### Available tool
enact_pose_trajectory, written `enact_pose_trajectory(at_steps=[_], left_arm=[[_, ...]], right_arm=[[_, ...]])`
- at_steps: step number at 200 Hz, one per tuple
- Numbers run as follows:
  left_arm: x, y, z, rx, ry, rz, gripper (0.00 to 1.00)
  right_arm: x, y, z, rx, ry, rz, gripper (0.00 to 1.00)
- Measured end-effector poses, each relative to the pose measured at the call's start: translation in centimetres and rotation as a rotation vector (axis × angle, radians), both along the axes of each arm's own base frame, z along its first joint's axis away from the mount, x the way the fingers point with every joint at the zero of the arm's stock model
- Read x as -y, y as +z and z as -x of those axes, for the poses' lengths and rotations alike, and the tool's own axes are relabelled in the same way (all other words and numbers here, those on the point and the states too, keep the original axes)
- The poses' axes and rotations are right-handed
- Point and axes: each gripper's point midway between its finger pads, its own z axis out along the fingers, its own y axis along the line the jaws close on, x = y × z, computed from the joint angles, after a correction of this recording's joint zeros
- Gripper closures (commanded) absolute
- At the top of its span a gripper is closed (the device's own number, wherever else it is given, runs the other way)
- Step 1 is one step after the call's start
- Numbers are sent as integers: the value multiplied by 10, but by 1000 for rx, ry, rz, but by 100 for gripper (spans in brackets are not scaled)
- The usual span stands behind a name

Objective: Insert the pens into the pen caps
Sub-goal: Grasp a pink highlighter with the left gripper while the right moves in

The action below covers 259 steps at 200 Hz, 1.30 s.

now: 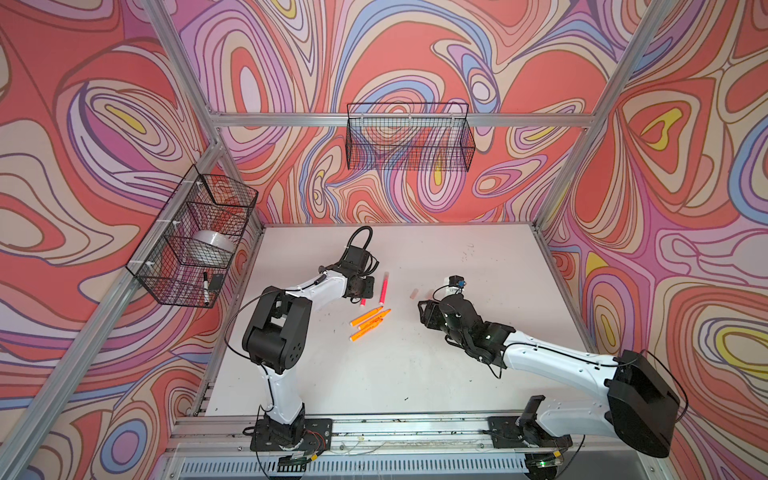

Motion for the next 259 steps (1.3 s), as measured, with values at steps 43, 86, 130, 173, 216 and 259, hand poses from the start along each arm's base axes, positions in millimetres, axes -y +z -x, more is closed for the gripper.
enact_pose_trajectory(at_steps=[43,86,130,173,216,259], left_arm=[[0,-4,2,-13,-2,-5,72],[0,-5,2,-15,-4,0,64],[2,-15,1,-38,-5,-6,64],[2,-26,-9,-63,12,-27,64],[0,-27,-14,-64,42,-38,75],[-4,-28,-13,-70,61,-57,88]], right_arm=[[-25,3,-52,-36,36,-41,54],[-74,0,-142,-36,110,-65,61],[-93,-38,-188,-83,152,-55,60],[-89,-37,-187,-79,159,-38,58],[-81,-35,-191,-70,147,-42,59],[-71,-41,-184,-85,136,-38,59]])
